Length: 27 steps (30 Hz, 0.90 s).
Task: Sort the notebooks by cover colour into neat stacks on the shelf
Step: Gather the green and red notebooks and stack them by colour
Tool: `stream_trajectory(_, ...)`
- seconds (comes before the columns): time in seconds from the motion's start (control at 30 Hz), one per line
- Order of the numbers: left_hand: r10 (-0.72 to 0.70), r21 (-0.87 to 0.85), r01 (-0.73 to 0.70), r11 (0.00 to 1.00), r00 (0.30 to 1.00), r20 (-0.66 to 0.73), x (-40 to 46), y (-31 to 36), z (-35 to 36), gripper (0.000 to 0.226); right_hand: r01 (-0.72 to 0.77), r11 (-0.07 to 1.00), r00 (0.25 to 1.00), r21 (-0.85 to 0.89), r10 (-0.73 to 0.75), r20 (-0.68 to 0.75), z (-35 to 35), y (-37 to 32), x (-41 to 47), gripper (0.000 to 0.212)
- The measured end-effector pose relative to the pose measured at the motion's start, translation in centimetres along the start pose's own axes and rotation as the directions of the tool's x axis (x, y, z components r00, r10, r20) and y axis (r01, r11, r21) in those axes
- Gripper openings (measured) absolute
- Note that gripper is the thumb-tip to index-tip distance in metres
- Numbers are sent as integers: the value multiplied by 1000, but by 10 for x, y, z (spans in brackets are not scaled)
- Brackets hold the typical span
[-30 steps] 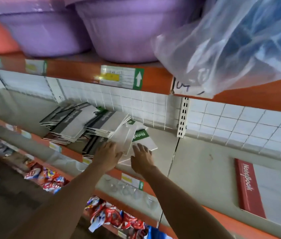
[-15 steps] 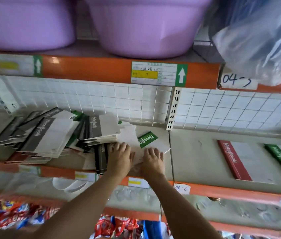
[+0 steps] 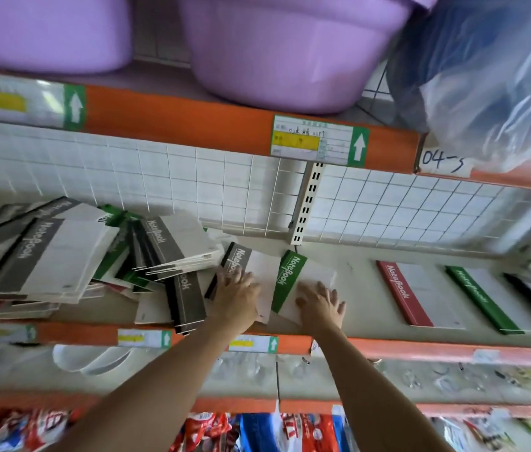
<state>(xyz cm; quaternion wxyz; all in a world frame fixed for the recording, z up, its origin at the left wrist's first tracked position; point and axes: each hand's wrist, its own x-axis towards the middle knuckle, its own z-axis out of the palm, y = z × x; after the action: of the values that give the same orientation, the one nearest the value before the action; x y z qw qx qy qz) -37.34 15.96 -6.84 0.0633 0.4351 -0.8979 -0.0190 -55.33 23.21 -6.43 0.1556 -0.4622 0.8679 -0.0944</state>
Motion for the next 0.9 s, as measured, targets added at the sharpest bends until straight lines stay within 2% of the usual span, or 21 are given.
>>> stream_trajectory(0.07, -140, 23, 140, 990, 990, -3, 2, 4, -3, 40, -25, 999, 1000, -37, 25, -4, -7, 5, 4, 48)
stream_trajectory(0.13, -270, 58, 268, 962, 963, 17, 7, 8, -4, 58, -41, 996, 999, -84, 41, -1, -10, 2, 7, 49)
stream_trajectory(0.23, -344, 55, 343, 938, 939, 3, 20, 14, -3, 76, -174, 979, 984, -105, 168, -63, -10, -18, 12, 52)
stream_trajectory(0.37, -405, 39, 406, 913, 914, -37, 38, 14, -10, 96, -386, 919, 912, 81, 393, -118, -11, -33, 18, 97)
stream_trajectory(0.47, -491, -2, 491, 871, 871, -9, 50, 8, -17, 122, -495, 837, 857, 234, 514, -25, -26, -24, 28, 117)
stream_trajectory(0.53, -555, -44, 555, 830, 832, 26, 56, 2, -18, 135, -530, 804, 844, 269, 532, 72, -30, -16, 33, 123)
stream_trajectory(0.6, -582, -48, 584, 810, 811, 47, 57, -3, -16, 137, -517, 809, 854, 279, 509, 108, -29, -10, 36, 122)
stream_trajectory(0.77, -551, -119, 546, 829, 834, -14, 54, -10, -5, 127, -461, 834, 886, 305, 455, 94, -17, -3, 43, 117)
stream_trajectory(0.83, -565, -141, 557, 819, 825, -18, 54, -8, -7, 123, -419, 834, 907, 359, 407, 111, 44, 28, 101, 131)
stream_trajectory(0.9, -596, -183, 585, 790, 803, -6, 54, -6, -11, 112, -335, 848, 936, 411, 348, 45, 88, 46, 141, 136)
